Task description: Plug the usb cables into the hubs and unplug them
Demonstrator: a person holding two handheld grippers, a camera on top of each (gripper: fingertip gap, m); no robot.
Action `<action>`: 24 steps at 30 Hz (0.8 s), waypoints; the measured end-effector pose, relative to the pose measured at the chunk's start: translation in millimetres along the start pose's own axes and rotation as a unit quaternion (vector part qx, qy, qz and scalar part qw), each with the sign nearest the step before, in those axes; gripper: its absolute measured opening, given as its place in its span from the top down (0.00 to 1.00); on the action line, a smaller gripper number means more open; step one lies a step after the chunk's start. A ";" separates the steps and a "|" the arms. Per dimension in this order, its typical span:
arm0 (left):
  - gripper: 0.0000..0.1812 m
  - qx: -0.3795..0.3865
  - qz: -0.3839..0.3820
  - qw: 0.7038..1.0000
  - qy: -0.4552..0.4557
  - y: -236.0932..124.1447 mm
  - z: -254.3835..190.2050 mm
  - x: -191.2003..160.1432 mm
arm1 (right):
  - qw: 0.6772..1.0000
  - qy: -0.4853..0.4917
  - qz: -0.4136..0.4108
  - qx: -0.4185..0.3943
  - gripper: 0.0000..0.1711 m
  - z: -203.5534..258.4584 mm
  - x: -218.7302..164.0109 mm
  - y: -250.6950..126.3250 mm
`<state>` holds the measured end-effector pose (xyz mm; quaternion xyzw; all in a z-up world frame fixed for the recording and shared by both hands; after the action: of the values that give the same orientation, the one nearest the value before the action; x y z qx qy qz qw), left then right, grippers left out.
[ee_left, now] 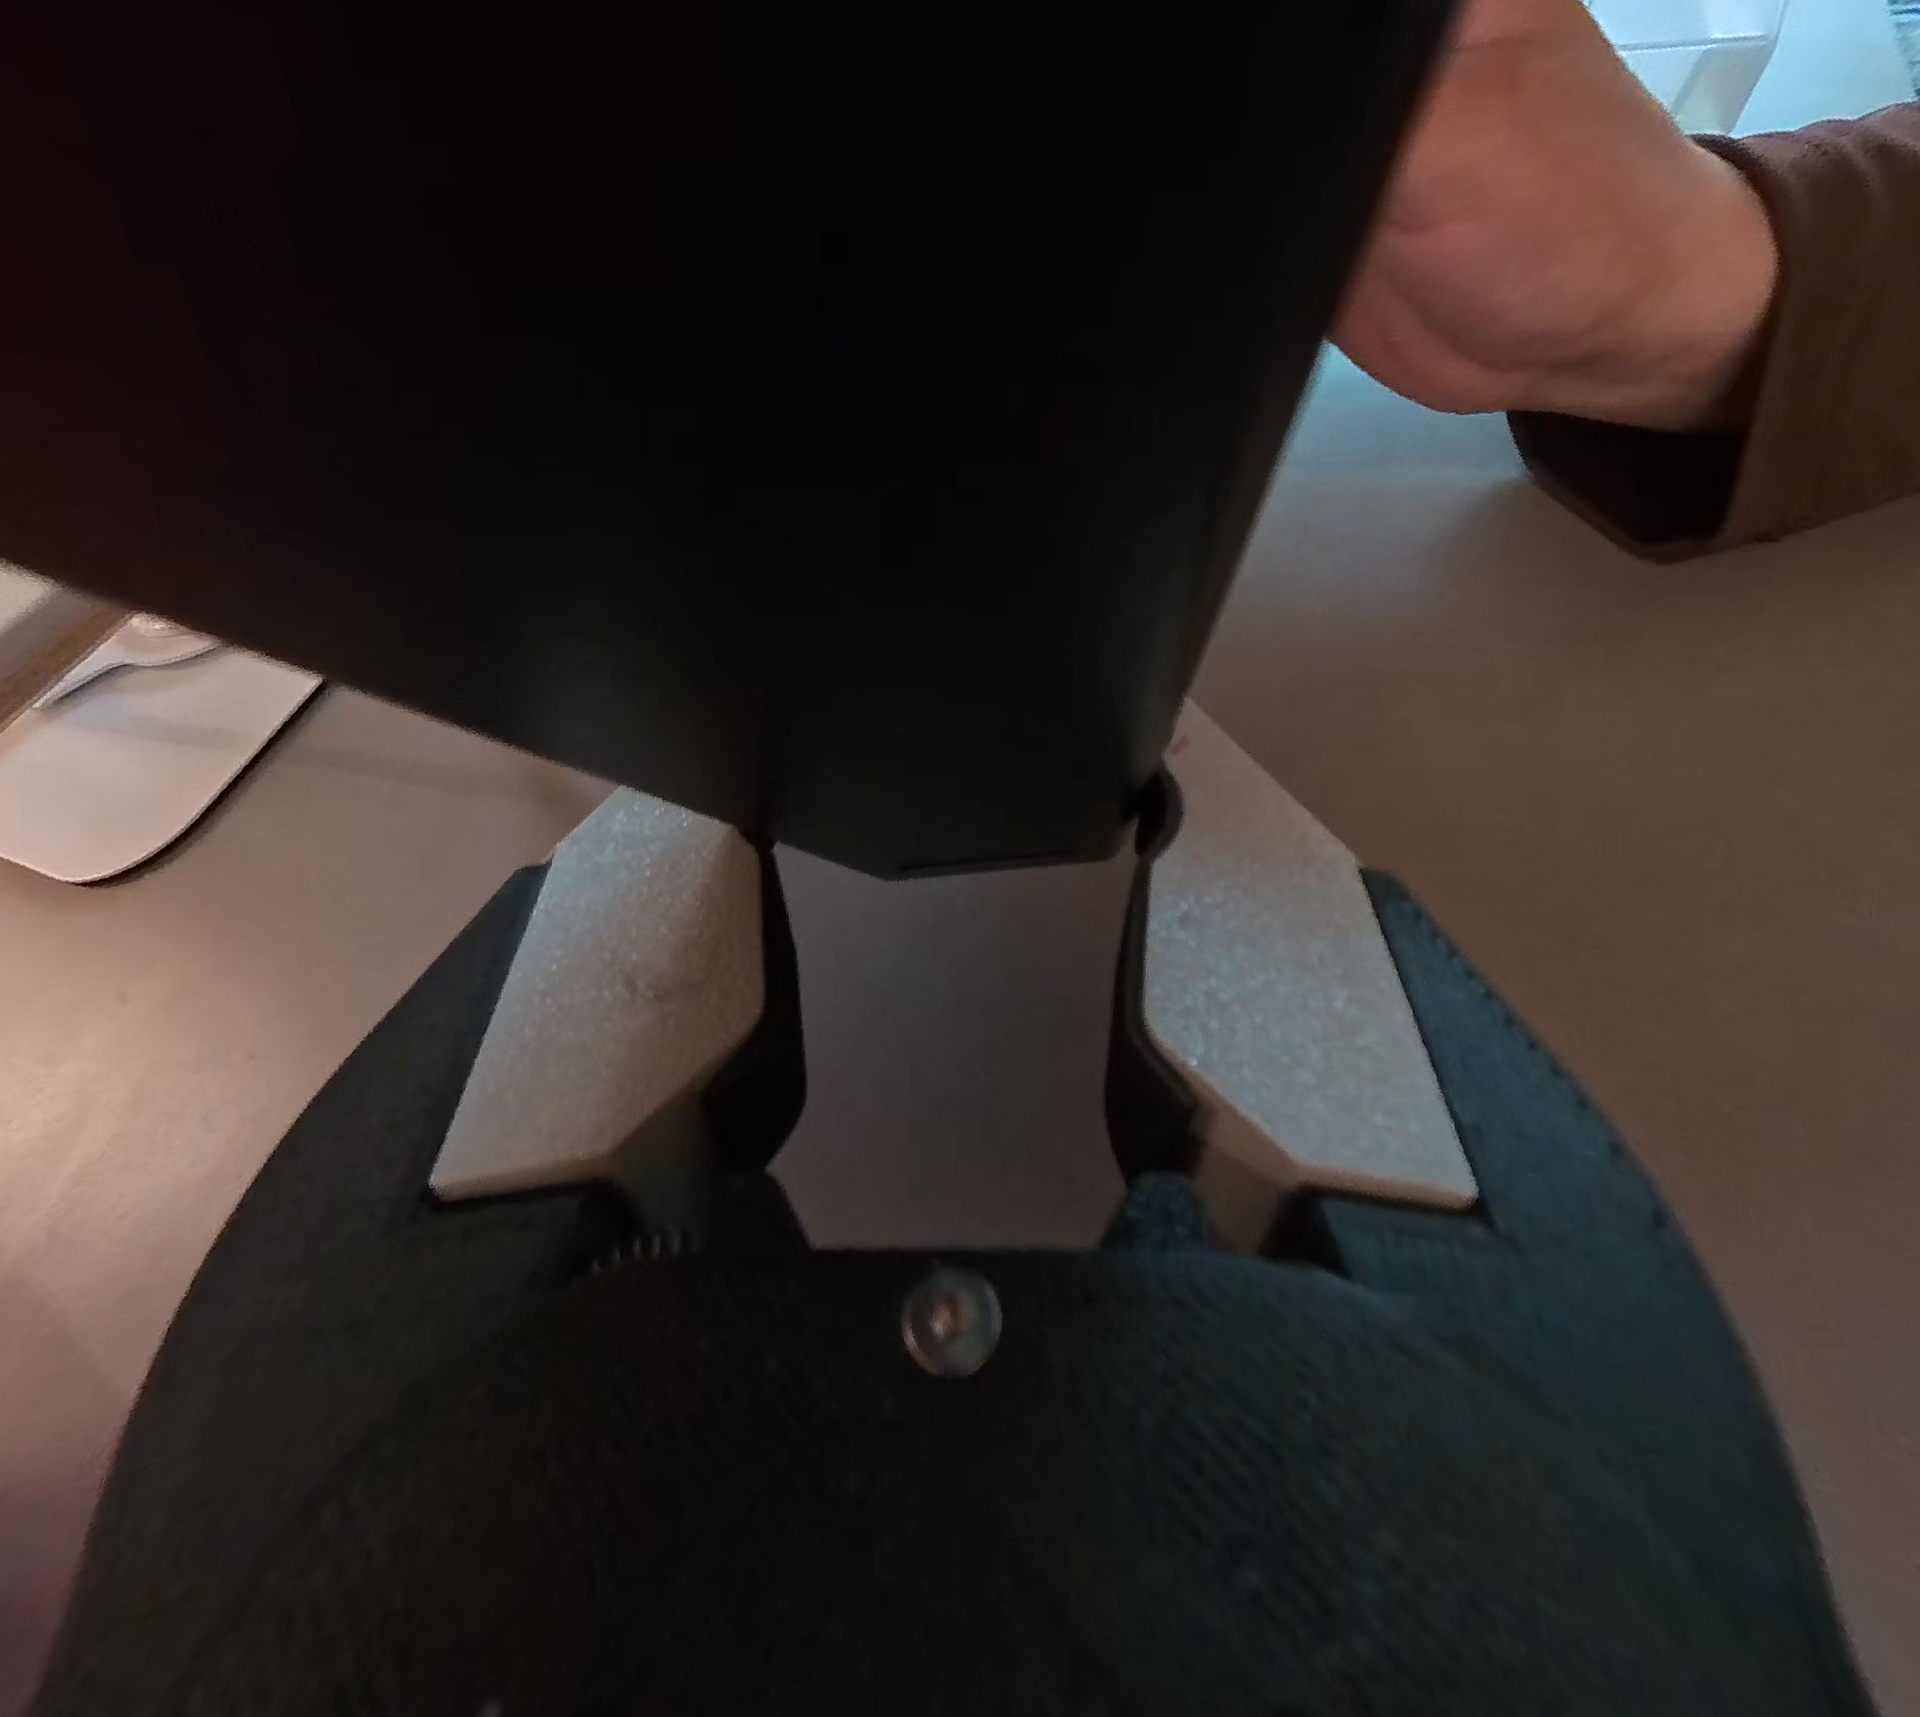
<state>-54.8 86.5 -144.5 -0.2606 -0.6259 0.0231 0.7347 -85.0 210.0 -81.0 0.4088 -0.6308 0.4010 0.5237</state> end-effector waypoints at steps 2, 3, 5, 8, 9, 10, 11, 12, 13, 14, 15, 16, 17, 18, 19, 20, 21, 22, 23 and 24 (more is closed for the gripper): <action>0.62 0.000 -0.001 1.000 0.001 -0.4 -0.4 0.7 | 1.000 -0.001 0.002 0.007 0.49 2.7 -1.3 0.1; 0.62 -0.003 -0.003 1.000 0.001 -0.5 -1.0 1.2 | 1.000 0.000 0.003 0.016 0.49 5.4 -1.6 -0.1; 0.62 -0.014 -0.010 1.000 0.000 -0.6 -4.2 3.5 | 0.998 0.006 -0.005 0.066 0.49 19.4 1.5 -4.4; 0.62 -0.059 -0.039 0.998 -0.006 -1.3 -15.6 11.7 | 0.982 0.015 -0.019 0.189 0.49 50.8 9.8 -21.8; 0.62 -0.082 -0.048 0.995 -0.011 -1.8 -21.3 14.3 | 0.976 0.019 -0.024 0.214 0.50 56.5 12.9 -26.7; 0.62 -0.106 -0.058 0.993 -0.015 -2.2 -27.3 16.8 | 0.968 0.024 -0.028 0.248 0.52 63.4 16.0 -33.2; 0.62 -0.127 -0.066 0.990 -0.018 -2.8 -32.4 19.1 | 0.959 0.030 -0.031 0.279 0.51 69.0 19.2 -40.1; 0.62 -0.146 -0.074 0.986 -0.019 -3.4 -37.7 21.2 | 0.952 0.037 -0.039 0.301 0.51 72.1 23.4 -45.9; 0.62 -0.163 -0.079 0.983 -0.020 -3.9 -42.3 22.7 | 0.944 0.045 -0.048 0.322 0.52 74.6 27.7 -51.6; 0.62 -0.174 -0.083 0.981 -0.020 -4.3 -45.4 23.8 | 0.935 0.053 -0.053 0.347 0.51 77.6 31.2 -57.6; 0.62 -0.183 -0.086 0.979 -0.019 -4.7 -47.9 24.6 | 0.924 0.062 -0.056 0.373 0.50 80.5 34.5 -63.9; 0.62 -0.191 -0.089 0.977 -0.020 -5.0 -49.8 25.2 | 0.910 0.072 -0.058 0.403 0.52 83.6 37.4 -71.1; 0.62 -0.196 -0.091 0.976 -0.021 -5.0 -51.0 25.5 | 0.895 0.082 -0.058 0.435 0.53 87.2 39.6 -78.8; 0.62 -0.199 -0.092 0.975 -0.022 -4.8 -51.7 25.5 | 0.879 0.093 -0.057 0.464 0.54 90.2 41.7 -86.3; 0.62 -0.199 -0.091 0.976 -0.023 -4.3 -51.5 25.0 | 0.865 0.104 -0.059 0.488 0.55 92.5 43.6 -92.6; 0.62 -0.195 -0.088 0.977 -0.022 -3.4 -50.7 24.0 | 0.856 0.111 -0.059 0.502 0.54 94.3 44.6 -96.2; 0.62 -0.191 -0.084 0.978 -0.020 -2.2 -50.2 22.6 | 0.852 0.114 -0.058 0.508 0.53 96.0 44.2 -97.5; 0.62 -0.189 -0.078 0.979 -0.019 -0.9 -49.9 20.8 | 0.852 0.111 -0.057 0.508 0.52 97.5 42.9 -97.5; 0.62 -0.187 -0.073 0.979 -0.018 0.6 -49.9 19.3 | 0.858 0.102 -0.056 0.500 0.52 98.2 41.3 -95.7; 0.62 -0.187 -0.069 0.980 -0.018 1.8 -50.1 18.1 | 0.869 0.092 -0.055 0.483 0.52 97.3 39.5 -91.2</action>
<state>-3.7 76.9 -132.8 -0.3491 -0.6487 -0.1399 0.6616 -36.6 83.9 -47.5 0.6059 -0.2838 0.6618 0.3381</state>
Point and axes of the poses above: each gripper's, where its closed fingertips meet, y out along the fingers, x out of its top, z = x × y across the jaws, the point moved 1 cm from there along -y, back along the fingers, and after that the axes turned 13 degrees about -x, right-handed, at the moved point
